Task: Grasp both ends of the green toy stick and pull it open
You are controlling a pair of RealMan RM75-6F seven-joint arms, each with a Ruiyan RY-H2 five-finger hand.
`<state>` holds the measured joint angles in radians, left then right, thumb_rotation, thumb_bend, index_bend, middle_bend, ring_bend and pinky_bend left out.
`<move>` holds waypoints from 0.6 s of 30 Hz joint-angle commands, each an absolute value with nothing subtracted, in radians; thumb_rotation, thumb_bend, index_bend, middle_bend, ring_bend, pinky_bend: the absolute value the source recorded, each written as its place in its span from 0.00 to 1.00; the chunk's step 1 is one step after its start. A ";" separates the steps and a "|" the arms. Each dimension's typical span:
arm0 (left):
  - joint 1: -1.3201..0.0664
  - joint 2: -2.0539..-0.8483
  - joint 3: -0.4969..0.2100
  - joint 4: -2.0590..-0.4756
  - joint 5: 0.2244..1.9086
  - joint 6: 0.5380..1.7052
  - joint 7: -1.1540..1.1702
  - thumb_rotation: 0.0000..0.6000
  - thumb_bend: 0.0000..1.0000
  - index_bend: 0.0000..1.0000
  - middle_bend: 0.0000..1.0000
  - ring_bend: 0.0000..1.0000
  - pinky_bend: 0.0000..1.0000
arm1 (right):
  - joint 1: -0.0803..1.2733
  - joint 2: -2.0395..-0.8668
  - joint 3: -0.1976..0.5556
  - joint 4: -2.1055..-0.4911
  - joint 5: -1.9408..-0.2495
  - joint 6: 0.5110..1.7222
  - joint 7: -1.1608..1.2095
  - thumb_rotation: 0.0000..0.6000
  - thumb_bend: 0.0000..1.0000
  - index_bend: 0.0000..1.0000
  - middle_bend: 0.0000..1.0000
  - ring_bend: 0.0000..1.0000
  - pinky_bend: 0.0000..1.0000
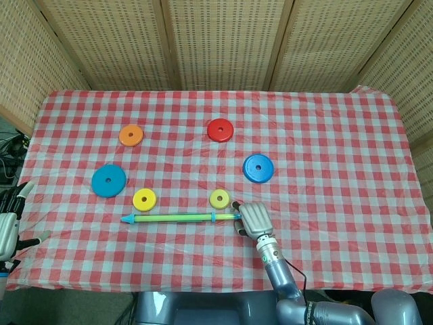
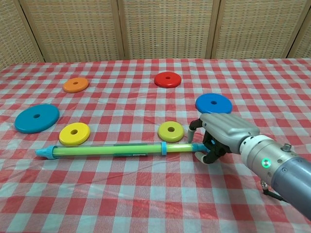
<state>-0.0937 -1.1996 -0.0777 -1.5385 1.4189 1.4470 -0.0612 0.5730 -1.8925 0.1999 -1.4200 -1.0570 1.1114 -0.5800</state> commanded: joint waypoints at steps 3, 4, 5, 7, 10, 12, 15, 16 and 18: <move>-0.095 -1.200 -0.077 -1.539 1.417 1.444 -0.059 1.00 0.12 0.00 0.00 0.00 0.00 | 0.574 -1.899 0.195 -1.396 -1.057 1.109 -0.563 1.00 0.57 0.44 1.00 1.00 0.79; -0.095 -1.200 -0.077 -1.539 1.417 1.444 -0.058 1.00 0.12 0.00 0.00 0.00 0.00 | 0.573 -1.900 0.194 -1.392 -1.057 1.108 -0.559 1.00 0.57 0.45 1.00 1.00 0.79; -0.096 -1.200 -0.077 -1.539 1.417 1.443 -0.058 1.00 0.12 0.00 0.00 0.00 0.00 | 0.573 -1.901 0.193 -1.387 -1.057 1.108 -0.556 1.00 0.57 0.46 1.00 1.00 0.79; -0.096 -1.201 -0.077 -1.540 1.417 1.443 -0.057 1.00 0.12 0.00 0.00 0.00 0.00 | 0.573 -1.902 0.191 -1.378 -1.061 1.108 -0.549 1.00 0.57 0.48 1.00 1.00 0.79; -0.096 -1.200 -0.076 -1.541 1.417 1.445 -0.055 1.00 0.12 0.00 0.00 0.00 0.00 | 0.571 -1.902 0.187 -1.370 -1.068 1.111 -0.540 1.00 0.57 0.54 1.00 1.00 0.79; -0.096 -1.201 -0.076 -1.543 1.417 1.443 -0.054 1.00 0.13 0.00 0.00 0.00 0.00 | 0.570 -1.900 0.186 -1.368 -1.075 1.112 -0.529 1.00 0.57 0.59 1.00 1.00 0.79; -0.096 -1.200 -0.075 -1.544 1.417 1.443 -0.054 1.00 0.13 0.00 0.00 0.00 0.00 | 0.569 -1.893 0.187 -1.375 -1.089 1.120 -0.515 1.00 0.57 0.67 1.00 1.00 0.79; -0.096 -1.200 -0.075 -1.545 1.417 1.444 -0.054 1.00 0.13 0.00 0.00 0.00 0.00 | 0.568 -1.890 0.187 -1.378 -1.093 1.122 -0.513 1.00 0.57 0.69 1.00 1.00 0.79; -0.096 -1.200 -0.075 -1.547 1.419 1.445 -0.052 1.00 0.13 0.00 0.00 0.00 0.00 | 0.569 -1.880 0.193 -1.392 -1.099 1.128 -0.510 1.00 0.57 0.72 1.00 1.00 0.79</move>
